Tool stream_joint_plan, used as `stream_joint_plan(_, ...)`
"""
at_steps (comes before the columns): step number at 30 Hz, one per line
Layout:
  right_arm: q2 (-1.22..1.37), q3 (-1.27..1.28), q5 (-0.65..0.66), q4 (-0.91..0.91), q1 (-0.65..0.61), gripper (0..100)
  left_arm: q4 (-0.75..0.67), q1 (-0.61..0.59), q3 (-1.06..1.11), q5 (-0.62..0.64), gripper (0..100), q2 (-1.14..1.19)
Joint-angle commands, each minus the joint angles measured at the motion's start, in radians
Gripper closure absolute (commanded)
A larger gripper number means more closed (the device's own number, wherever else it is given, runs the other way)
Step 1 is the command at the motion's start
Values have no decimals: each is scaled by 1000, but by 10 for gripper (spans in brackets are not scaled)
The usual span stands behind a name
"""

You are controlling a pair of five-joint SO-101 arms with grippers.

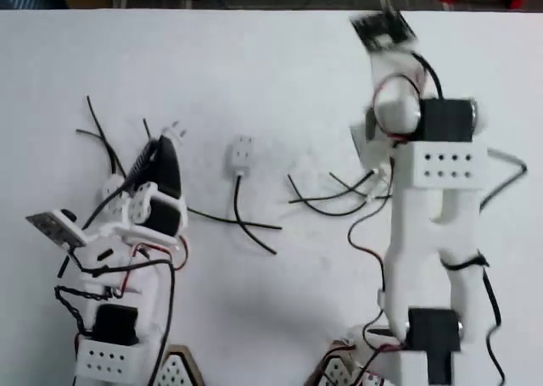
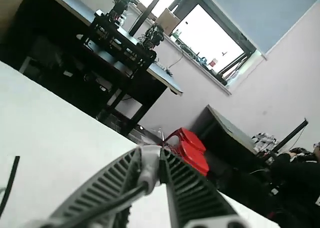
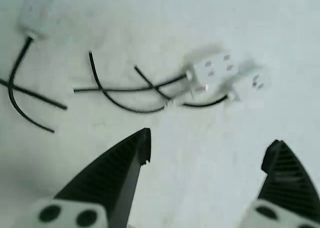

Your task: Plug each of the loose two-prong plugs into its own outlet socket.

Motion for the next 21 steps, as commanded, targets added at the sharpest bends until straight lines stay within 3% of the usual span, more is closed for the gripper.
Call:
stream_joint_plan(1, -125, 353, 3, -58, 82, 644, -15, -2, -11, -103, 976, -5)
stream_joint_plan(7, -165, 752, -32, -318, 111, 644, -6, -1, -64, -189, 975, -4)
stream_joint_plan(15, -163, 970, -161, -595, 90, 644, -15, -1, -130, -232, 975, 16)
stream_joint_plan(21, -163, 1091, -195, -763, 8, 644, -63, -1, -381, -224, 975, 378)
